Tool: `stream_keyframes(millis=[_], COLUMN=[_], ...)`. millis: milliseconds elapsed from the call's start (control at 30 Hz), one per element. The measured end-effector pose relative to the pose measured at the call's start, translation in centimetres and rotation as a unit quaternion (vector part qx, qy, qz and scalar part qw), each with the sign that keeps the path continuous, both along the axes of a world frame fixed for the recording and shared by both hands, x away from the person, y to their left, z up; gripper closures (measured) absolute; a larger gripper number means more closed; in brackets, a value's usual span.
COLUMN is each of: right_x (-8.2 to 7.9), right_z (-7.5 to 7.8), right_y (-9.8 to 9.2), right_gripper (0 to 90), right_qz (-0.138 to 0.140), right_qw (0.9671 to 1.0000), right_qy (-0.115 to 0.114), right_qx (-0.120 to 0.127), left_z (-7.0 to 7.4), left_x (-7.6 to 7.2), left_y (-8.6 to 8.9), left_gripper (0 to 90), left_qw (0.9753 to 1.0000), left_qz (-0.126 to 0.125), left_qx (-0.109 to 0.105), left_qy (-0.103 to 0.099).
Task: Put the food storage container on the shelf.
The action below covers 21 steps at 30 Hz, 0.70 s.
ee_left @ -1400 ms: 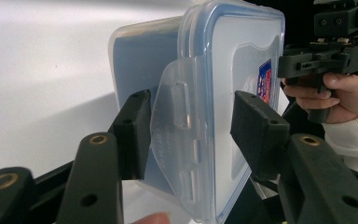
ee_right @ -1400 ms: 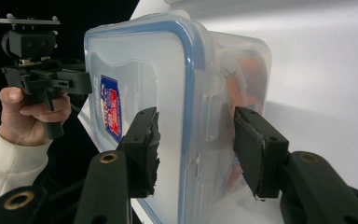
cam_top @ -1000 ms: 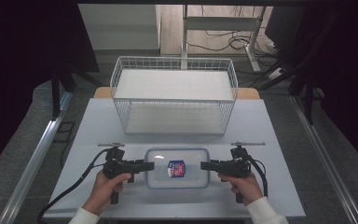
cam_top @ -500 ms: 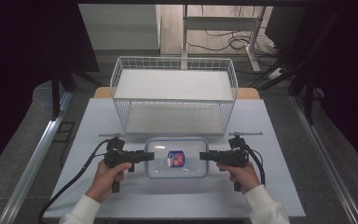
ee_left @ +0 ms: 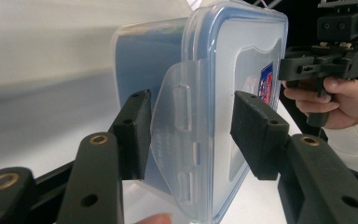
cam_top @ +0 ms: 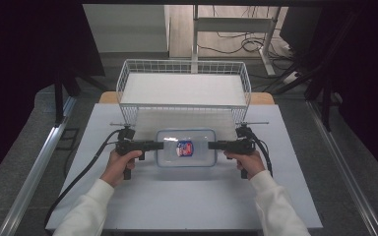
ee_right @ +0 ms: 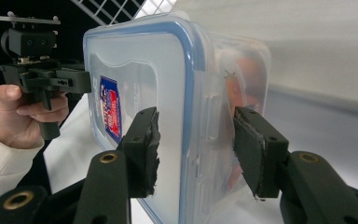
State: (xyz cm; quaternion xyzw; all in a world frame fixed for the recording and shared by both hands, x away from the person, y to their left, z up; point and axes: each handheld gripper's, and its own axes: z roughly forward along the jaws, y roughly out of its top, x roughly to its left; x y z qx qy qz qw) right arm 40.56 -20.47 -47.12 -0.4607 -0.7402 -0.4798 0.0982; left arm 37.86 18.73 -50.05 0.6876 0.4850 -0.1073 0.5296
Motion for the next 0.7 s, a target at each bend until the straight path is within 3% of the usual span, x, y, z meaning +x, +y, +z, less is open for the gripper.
stream_keyframes(millis=[133, 367, 700], right_x=[1.4, 2.8, 3.7], right_z=[-0.6, -1.0, -1.5], right_y=[-0.1, 0.1, -0.1], right_gripper=[51.2, 51.2, 51.0], right_qz=[-0.004, -0.007, -0.014], right_qw=[1.0000, 1.0000, 0.9998], right_qy=[-0.001, -0.002, -0.001], right_qx=[0.003, 0.004, 0.011], left_z=[-0.5, -0.8, -1.2], left_x=[1.5, 2.9, 3.8], left_y=[0.0, 0.2, 0.3], left_gripper=[49.2, 49.2, 49.7], left_qw=[1.0000, 1.0000, 0.9999], left_qz=[-0.002, -0.002, 0.004], left_qx=[-0.002, -0.004, -0.015], left_qy=[0.000, -0.003, 0.002])
